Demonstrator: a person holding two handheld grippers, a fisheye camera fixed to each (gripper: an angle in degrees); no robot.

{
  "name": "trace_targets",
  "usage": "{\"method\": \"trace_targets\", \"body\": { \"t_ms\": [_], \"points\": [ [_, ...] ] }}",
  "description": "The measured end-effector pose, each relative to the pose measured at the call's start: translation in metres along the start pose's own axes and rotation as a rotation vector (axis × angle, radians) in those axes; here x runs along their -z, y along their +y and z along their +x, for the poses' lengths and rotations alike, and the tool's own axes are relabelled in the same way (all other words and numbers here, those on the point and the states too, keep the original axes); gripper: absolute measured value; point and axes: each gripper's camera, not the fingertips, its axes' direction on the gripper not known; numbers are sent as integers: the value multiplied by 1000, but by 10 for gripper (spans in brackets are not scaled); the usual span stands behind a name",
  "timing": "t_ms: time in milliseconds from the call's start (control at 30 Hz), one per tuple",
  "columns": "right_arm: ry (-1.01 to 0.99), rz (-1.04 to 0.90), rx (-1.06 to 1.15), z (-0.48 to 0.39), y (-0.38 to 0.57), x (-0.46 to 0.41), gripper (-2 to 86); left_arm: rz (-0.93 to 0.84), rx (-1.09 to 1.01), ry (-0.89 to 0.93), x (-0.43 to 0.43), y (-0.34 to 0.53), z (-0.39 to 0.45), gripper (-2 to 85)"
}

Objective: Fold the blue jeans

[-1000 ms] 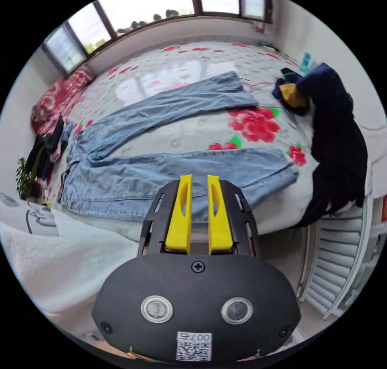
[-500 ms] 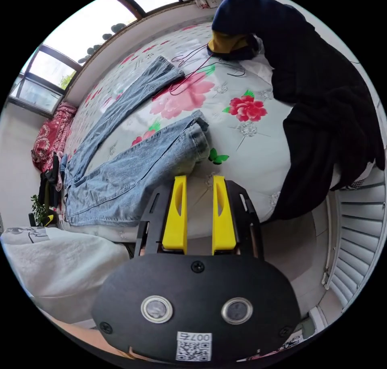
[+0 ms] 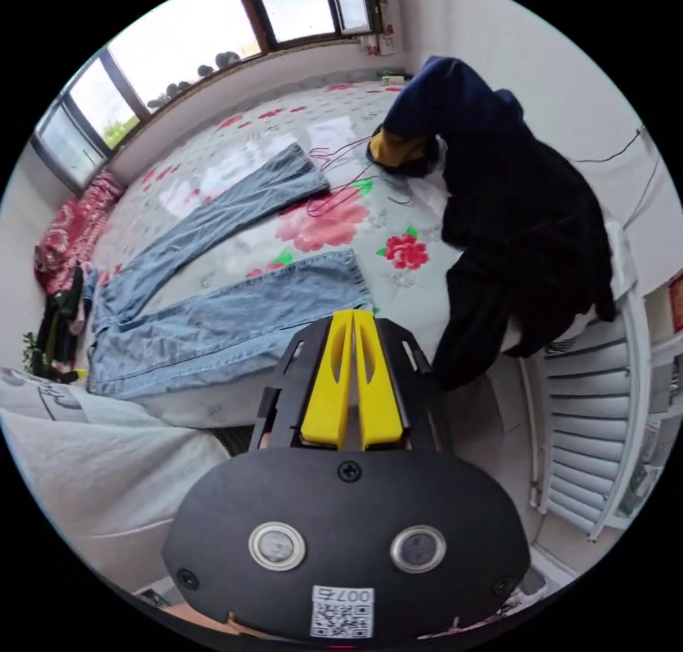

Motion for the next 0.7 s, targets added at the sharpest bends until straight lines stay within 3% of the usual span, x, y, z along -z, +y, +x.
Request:
{"method": "trace_targets", "body": {
  "t_ms": [67,100,200,300,467,700],
  "points": [
    [233,13,31,-4,4,18,4,13,48,3,5,9,-17,-10],
    [241,1,37,-1,4,18,6,16,61,8,6,11,-22,-10],
    [0,-84,-74,38,9,-4,24,69,149,43,15,25,-51,-10],
    [-277,-23,-304,75,37,-24,40,182,299,127,31,52,-88,-10],
    [-661,16,-712,118,104,-62,64,561,675,490,58,144,-175,-7],
    [-767,-83,-804,119,121,-94,72,506,784,473,62,189,-220,32]
  ]
}}
